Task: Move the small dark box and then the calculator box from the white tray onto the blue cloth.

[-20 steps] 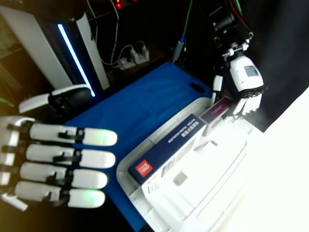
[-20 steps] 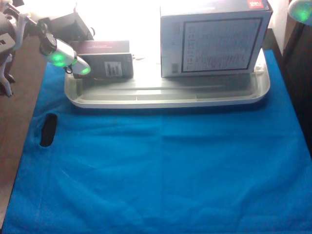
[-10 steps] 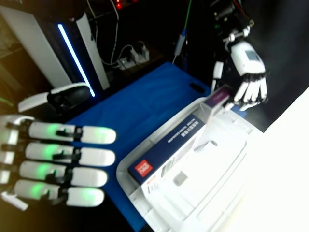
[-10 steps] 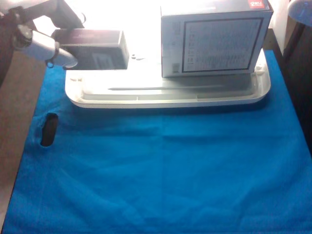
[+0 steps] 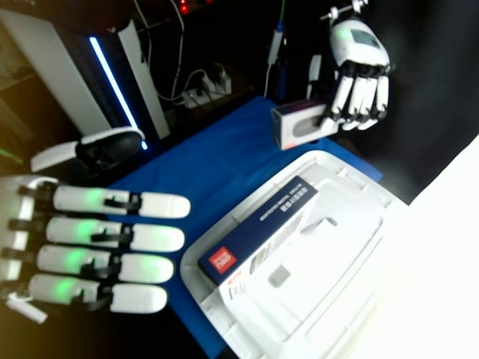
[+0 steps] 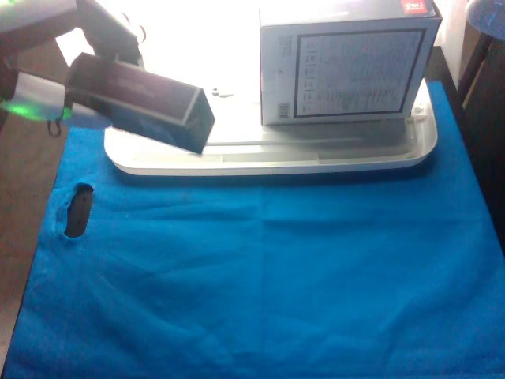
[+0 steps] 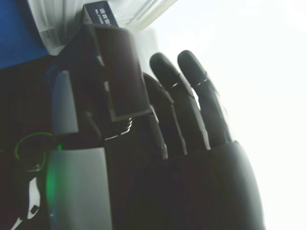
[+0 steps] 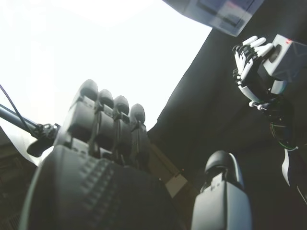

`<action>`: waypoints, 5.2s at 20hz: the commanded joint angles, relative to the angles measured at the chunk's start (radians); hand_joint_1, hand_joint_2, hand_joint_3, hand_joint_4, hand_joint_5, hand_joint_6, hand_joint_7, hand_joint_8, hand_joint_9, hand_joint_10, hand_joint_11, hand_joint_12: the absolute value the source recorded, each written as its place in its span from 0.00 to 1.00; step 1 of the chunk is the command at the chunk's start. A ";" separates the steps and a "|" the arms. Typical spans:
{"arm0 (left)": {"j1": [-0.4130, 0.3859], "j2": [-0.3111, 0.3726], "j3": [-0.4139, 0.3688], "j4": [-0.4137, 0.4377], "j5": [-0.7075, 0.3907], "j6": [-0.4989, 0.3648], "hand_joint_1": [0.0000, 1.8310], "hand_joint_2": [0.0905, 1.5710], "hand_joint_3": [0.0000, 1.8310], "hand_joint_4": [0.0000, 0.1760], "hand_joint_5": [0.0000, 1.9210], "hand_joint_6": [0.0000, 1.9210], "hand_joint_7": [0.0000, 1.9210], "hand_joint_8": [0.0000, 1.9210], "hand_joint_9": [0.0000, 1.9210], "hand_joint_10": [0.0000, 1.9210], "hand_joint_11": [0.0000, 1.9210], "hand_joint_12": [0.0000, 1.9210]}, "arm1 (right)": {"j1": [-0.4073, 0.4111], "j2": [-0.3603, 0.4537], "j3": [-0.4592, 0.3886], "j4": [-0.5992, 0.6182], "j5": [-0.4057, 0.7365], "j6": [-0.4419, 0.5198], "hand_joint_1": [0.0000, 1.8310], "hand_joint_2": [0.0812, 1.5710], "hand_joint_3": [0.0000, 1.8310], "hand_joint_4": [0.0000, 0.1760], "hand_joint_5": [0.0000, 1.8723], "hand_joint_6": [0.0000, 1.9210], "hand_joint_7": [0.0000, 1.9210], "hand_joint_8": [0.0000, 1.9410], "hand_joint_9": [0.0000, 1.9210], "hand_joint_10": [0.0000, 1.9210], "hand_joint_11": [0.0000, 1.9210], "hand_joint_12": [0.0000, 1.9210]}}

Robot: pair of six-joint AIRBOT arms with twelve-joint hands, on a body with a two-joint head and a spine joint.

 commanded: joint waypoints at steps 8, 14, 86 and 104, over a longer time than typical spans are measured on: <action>0.061 -0.022 -0.022 0.057 -0.085 -0.093 0.69 0.67 0.00 0.00 0.56 0.33 0.55 0.56 0.51 0.37 0.29 0.67 | 0.015 -0.004 -0.005 0.027 0.121 0.009 0.20 0.53 0.00 0.24 0.15 0.00 0.14 0.00 0.10 0.00 0.08 0.06; 0.185 -0.108 0.048 -0.052 -0.094 -0.093 0.68 0.71 0.00 0.00 0.50 0.41 0.47 0.72 0.40 0.86 0.34 1.00 | 0.015 -0.007 -0.008 0.026 0.121 0.009 0.19 0.53 0.00 0.27 0.15 0.00 0.12 0.00 0.10 0.00 0.08 0.06; 0.143 0.040 -0.024 -0.533 -0.612 0.205 0.25 0.57 0.00 0.63 0.12 0.00 0.18 0.01 0.18 0.00 0.06 0.23 | 0.243 -0.328 0.378 -0.246 -0.543 0.226 0.69 0.66 0.00 0.00 0.53 0.46 0.63 0.35 0.71 0.03 0.54 0.49; 0.331 0.023 -0.030 -0.696 -0.658 0.259 0.28 0.60 0.00 0.48 0.08 0.00 0.13 0.00 0.11 0.00 0.00 0.28 | 0.291 -0.187 0.198 -0.398 -0.250 0.304 0.59 0.80 0.00 0.00 0.37 0.73 0.61 0.52 0.64 0.71 0.62 0.85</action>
